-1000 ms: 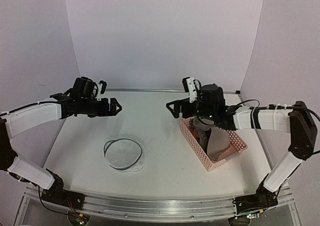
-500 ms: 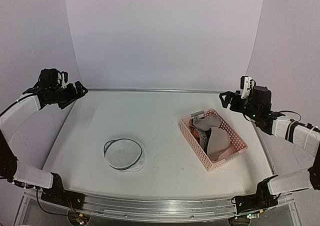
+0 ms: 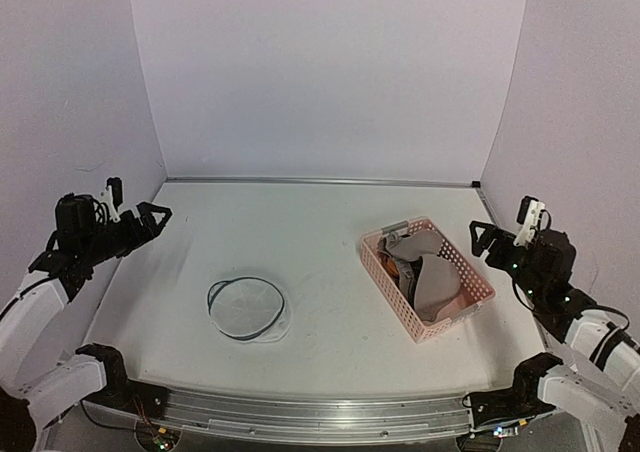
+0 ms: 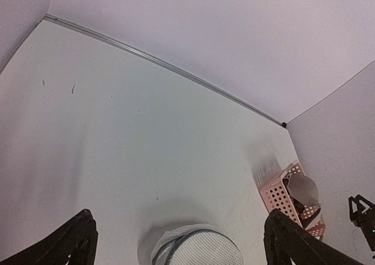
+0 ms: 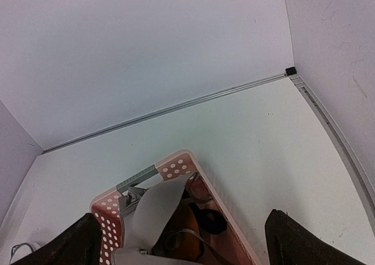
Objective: Unzip the laundry bag and remove the bra
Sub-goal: Reset both arms
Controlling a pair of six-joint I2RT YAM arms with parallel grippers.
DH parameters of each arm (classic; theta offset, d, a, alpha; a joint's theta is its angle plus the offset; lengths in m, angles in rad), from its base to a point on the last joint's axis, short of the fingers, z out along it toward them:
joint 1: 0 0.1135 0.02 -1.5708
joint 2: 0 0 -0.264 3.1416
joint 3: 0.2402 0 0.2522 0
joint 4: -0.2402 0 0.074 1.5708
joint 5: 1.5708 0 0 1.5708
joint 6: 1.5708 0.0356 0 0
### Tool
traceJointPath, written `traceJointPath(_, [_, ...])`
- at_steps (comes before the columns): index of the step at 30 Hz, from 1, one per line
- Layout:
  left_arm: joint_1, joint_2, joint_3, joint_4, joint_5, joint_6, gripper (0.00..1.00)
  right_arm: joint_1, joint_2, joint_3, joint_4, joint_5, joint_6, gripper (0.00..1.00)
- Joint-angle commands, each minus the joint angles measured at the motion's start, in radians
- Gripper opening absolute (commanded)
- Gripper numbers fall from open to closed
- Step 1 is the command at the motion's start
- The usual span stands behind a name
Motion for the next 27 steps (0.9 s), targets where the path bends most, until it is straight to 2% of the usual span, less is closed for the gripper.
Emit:
traceJointPath(1, [-0.001, -0.147, -0.079, 0.146, 0.022, -0.056, 1.0, 0.002, -0.155, -0.049, 0.001, 0.039, 0.036, 0.98])
traceJointPath(5, [-0.002, -0.288, -0.16, 0.155, 0.002, -0.082, 1.0, 0.001, -0.283, -0.104, -0.031, 0.034, 0.062, 0.98])
traceJointPath(11, [-0.002, -0.436, -0.267, 0.175, 0.006, -0.122, 1.0, 0.001, -0.369, -0.119, -0.122, 0.04, 0.072, 0.98])
traceJointPath(20, [-0.002, -0.539, -0.371, 0.177, 0.036, -0.182, 1.0, 0.002, -0.46, -0.14, -0.231, 0.046, 0.07, 0.98])
traceJointPath(24, [-0.002, -0.548, -0.394, 0.171, 0.04, -0.19, 1.0, 0.002, -0.476, -0.131, -0.251, -0.001, 0.055, 0.98])
traceJointPath(27, [-0.002, -0.542, -0.406, 0.17, 0.044, -0.19, 1.0, 0.002, -0.472, -0.121, -0.269, 0.02, 0.058, 0.98])
